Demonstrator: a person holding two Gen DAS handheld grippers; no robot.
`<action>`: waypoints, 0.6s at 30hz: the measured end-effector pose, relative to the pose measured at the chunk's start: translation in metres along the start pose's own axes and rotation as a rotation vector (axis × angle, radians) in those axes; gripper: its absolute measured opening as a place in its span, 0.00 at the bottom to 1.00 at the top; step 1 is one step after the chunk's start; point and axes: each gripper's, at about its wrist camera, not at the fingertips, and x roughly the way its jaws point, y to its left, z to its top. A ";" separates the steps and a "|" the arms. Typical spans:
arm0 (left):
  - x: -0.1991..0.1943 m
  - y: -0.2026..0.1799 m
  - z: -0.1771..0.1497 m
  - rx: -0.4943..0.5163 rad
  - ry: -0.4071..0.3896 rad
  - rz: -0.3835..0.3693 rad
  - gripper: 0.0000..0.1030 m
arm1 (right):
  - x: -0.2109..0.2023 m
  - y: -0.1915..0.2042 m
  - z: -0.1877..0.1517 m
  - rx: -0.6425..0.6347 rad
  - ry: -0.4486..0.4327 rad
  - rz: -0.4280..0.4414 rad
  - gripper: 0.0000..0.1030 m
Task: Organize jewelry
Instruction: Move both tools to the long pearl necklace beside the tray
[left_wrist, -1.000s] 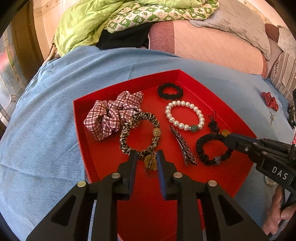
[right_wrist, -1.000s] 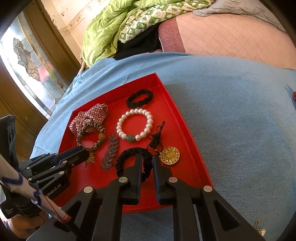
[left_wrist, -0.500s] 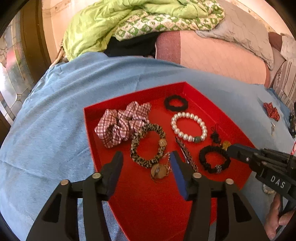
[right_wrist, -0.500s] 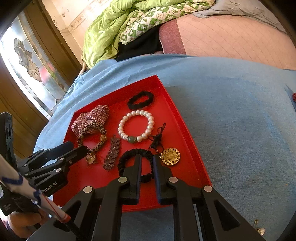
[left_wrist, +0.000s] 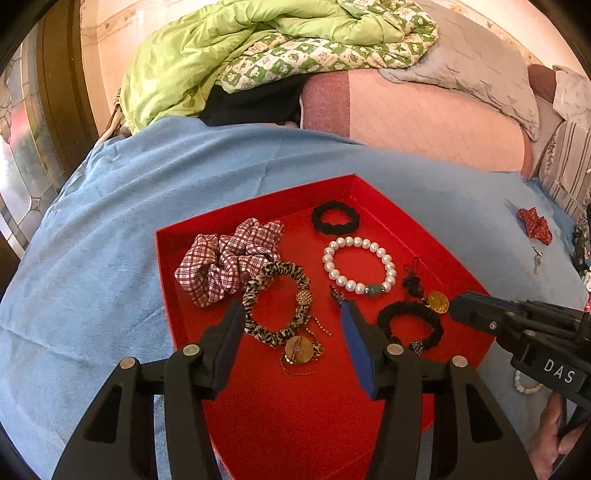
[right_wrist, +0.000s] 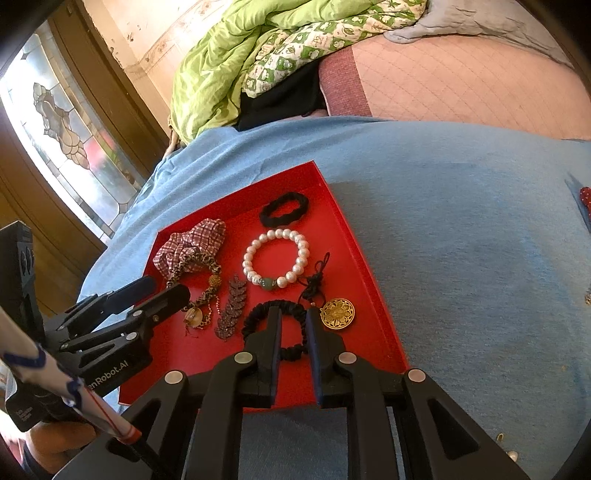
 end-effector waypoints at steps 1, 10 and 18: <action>0.000 0.001 0.000 -0.003 0.003 -0.001 0.51 | 0.000 0.000 0.000 0.000 0.001 0.000 0.18; 0.000 -0.002 -0.001 0.004 0.007 0.003 0.55 | -0.006 -0.002 0.000 0.006 -0.006 -0.001 0.19; -0.011 -0.003 -0.004 -0.010 -0.026 0.034 0.56 | -0.025 -0.008 -0.003 0.017 -0.022 -0.009 0.20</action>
